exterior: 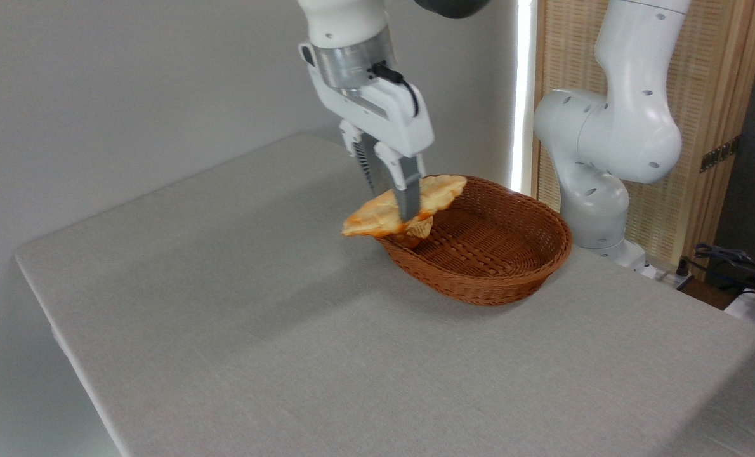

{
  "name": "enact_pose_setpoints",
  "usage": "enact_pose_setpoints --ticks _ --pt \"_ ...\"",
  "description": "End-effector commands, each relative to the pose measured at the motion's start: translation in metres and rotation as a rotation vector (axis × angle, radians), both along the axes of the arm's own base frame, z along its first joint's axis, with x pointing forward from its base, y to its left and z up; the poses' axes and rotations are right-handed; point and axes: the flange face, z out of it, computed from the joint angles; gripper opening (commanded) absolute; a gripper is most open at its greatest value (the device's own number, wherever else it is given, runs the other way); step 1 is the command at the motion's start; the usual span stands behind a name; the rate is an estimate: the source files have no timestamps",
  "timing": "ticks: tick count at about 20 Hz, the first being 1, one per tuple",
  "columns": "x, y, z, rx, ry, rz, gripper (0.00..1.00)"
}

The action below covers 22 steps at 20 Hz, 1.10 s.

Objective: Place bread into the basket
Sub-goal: 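Lift the bread slice and carry it over the wicker basket, then lower the bread slice into the basket, then open the gripper to release the bread and raise it away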

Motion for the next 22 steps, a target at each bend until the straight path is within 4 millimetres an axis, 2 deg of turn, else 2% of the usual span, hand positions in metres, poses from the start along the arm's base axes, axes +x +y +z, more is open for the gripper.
enact_pose_setpoints --ticks 1,3,5,16,22 --pt "-0.025 0.0 -0.023 0.012 0.076 0.107 0.68" --pt "-0.029 -0.004 -0.035 0.007 0.11 0.157 0.72" --pt "-0.032 -0.006 -0.047 -0.006 0.136 0.174 0.99" --pt "-0.026 -0.007 -0.066 -0.002 0.167 0.166 1.0" --pt "-0.026 -0.007 -0.067 -0.001 0.17 0.165 1.0"
